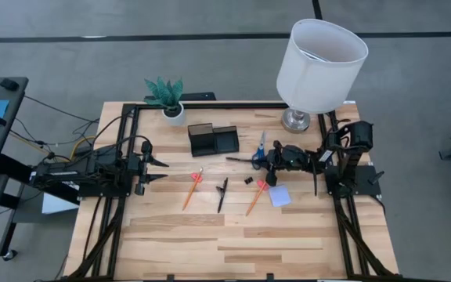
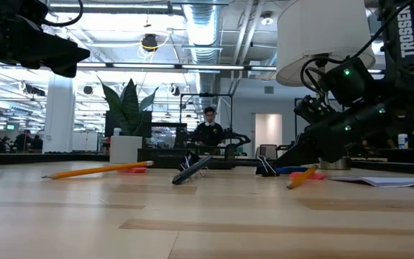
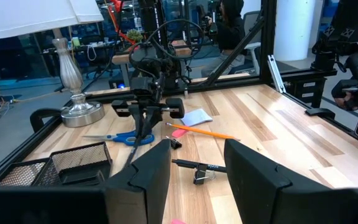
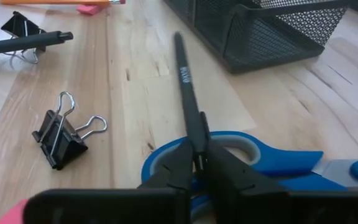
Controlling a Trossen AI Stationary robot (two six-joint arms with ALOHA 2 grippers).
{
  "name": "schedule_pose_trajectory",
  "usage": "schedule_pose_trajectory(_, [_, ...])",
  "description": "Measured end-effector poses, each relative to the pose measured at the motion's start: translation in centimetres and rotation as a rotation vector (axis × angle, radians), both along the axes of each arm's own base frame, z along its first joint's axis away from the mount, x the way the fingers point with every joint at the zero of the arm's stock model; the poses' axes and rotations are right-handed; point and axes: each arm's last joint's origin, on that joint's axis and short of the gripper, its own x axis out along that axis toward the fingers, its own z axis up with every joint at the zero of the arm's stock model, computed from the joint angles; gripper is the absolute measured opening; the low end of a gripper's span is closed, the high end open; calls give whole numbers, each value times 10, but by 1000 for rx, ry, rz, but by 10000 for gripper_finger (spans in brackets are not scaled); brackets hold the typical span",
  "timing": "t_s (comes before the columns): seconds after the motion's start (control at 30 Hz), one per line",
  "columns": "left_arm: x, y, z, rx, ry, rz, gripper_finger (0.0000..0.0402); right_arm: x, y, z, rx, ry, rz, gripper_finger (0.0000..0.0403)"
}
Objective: Pick and place office supplies into organizer
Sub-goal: Put the top black pen into the black desk organizer
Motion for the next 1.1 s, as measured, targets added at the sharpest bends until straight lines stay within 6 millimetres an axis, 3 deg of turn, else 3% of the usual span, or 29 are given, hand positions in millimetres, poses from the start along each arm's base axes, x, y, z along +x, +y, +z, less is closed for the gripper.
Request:
schedule_pose_trajectory(0.17, [0,0,0,0,0,0,144,0,0,0,0,0,0,0])
schedule_pose_trajectory(1.1, [0,0,0,0,0,0,144,1,7,1,-41,4,57,0])
